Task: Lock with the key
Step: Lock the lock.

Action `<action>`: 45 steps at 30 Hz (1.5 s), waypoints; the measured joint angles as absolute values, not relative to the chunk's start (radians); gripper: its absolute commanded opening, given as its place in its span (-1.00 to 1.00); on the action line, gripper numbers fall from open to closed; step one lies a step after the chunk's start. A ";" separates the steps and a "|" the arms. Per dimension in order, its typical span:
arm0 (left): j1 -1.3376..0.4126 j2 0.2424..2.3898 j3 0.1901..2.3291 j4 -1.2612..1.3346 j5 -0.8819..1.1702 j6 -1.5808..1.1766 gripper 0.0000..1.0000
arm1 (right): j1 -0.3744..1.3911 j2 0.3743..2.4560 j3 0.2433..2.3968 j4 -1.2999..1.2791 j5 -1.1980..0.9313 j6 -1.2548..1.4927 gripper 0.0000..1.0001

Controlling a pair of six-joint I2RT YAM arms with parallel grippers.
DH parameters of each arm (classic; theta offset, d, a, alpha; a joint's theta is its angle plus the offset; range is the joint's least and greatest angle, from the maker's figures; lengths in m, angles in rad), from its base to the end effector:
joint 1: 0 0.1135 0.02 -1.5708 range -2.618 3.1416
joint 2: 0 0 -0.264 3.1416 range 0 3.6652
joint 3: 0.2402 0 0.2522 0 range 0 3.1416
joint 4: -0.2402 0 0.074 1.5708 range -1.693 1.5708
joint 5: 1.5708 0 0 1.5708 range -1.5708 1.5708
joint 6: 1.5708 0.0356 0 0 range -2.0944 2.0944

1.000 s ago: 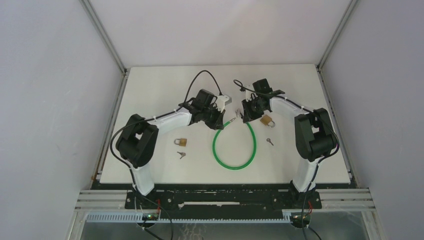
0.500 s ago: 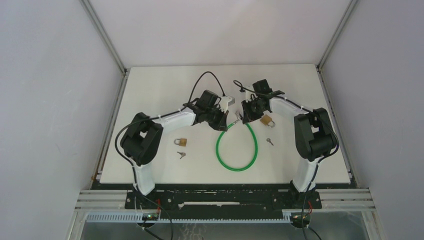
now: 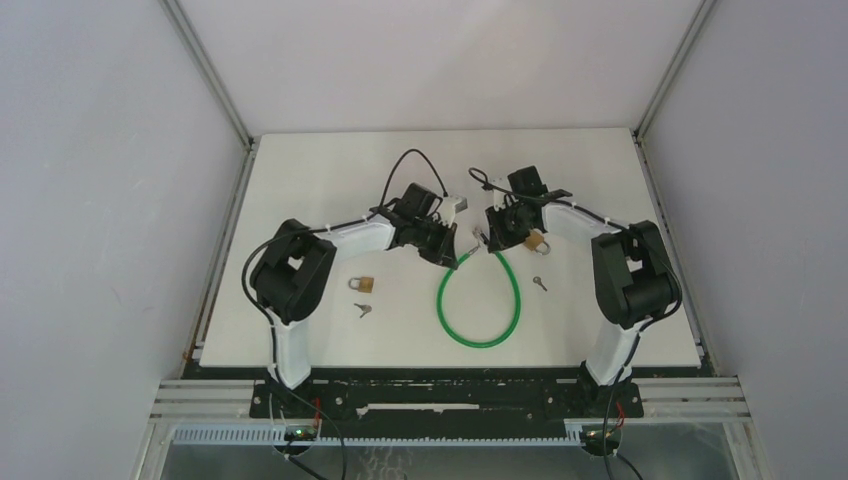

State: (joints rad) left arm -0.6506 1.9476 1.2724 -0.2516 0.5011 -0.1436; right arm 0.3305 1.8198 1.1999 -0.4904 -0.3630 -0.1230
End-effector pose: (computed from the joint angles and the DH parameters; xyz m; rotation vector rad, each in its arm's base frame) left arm 0.3151 -0.2613 0.1686 0.8604 2.4426 -0.9419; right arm 0.3430 0.1310 0.1798 -0.7120 2.5755 0.5521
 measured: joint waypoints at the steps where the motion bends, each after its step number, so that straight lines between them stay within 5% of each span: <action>1: -0.646 1.951 1.272 -0.252 0.513 -0.153 -0.99 | 0.331 1.808 1.189 -0.487 -0.356 -0.123 -1.00; 45: -0.560 2.013 1.293 -0.164 0.748 -0.396 -0.99 | 0.408 1.713 1.100 -0.348 -0.207 -0.166 -1.00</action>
